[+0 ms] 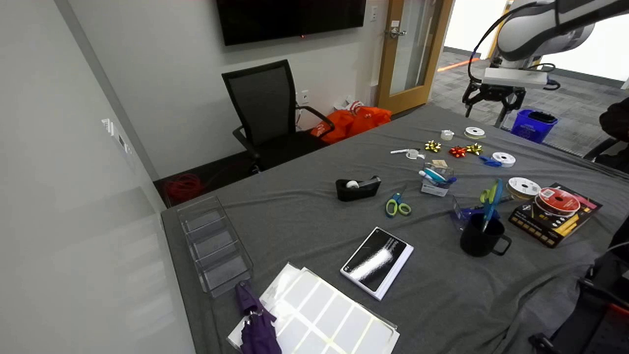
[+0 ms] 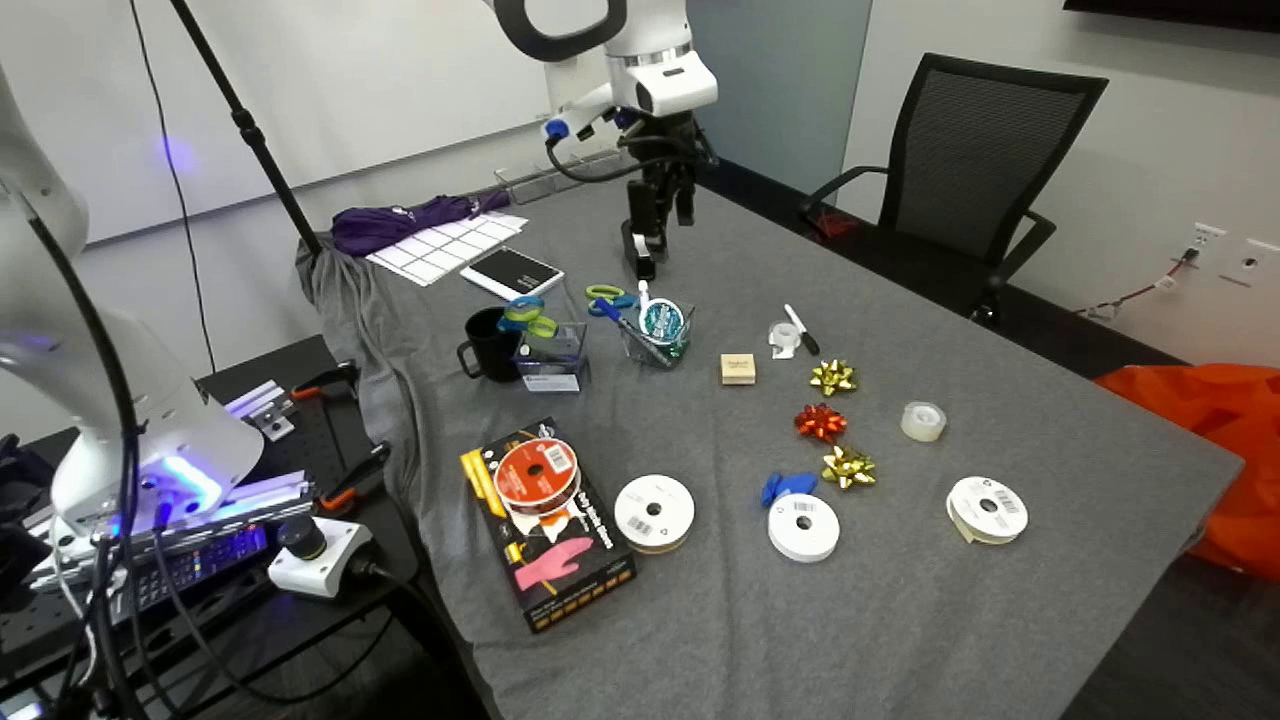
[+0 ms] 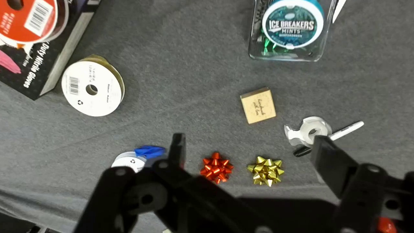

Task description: Put the red ribbon on top of the red disc.

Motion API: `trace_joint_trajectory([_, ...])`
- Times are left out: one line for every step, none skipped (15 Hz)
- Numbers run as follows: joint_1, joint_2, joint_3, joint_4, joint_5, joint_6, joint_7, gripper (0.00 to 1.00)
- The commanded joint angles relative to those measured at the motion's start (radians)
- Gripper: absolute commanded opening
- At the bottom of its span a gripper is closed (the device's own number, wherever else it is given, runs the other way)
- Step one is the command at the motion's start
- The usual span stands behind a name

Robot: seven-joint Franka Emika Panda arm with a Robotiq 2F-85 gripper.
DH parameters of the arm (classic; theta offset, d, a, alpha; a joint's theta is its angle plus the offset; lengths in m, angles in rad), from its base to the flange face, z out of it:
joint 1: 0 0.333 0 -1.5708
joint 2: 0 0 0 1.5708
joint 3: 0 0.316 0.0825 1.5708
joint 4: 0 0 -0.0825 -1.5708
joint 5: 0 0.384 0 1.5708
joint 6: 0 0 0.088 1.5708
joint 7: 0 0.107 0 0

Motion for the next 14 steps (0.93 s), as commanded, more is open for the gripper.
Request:
trace_joint_trajectory([-0.049,0.151,-0.011,0.151,0.089,0.048,-0.071,1.0])
trace_joint_trajectory([-0.066,0.187,-0.006,0.184,0.121,0.064,-0.102,1.0])
trace_joint_trajectory([-0.084,0.223,-0.003,0.224,0.136,0.054,-0.154,1.0])
trace_joint_trajectory([-0.09,0.26,-0.012,0.267,0.114,0.032,-0.205,1.0])
trace_joint_trajectory([-0.094,0.303,-0.025,0.326,0.079,-0.007,-0.236,1.0])
trace_joint_trajectory([-0.096,0.333,-0.034,0.364,0.054,-0.017,-0.264,1.0])
trace_joint_trajectory([-0.098,0.365,-0.043,0.403,0.026,-0.024,-0.291,1.0])
trace_joint_trajectory([-0.105,0.396,-0.044,0.444,0.007,-0.029,-0.326,1.0])
trace_joint_trajectory([-0.113,0.422,-0.042,0.483,-0.009,-0.026,-0.365,1.0])
trace_joint_trajectory([-0.123,0.454,-0.038,0.529,-0.025,-0.017,-0.415,1.0])
trace_joint_trajectory([-0.134,0.483,-0.031,0.569,-0.032,0.002,-0.462,1.0])
trace_joint_trajectory([-0.142,0.508,-0.024,0.603,-0.036,0.036,-0.499,1.0])
trace_joint_trajectory([-0.116,0.44,-0.039,0.497,-0.018,0.025,-0.424,1.0])
trace_joint_trajectory([-0.117,0.46,-0.042,0.525,-0.018,0.033,-0.452,1.0])
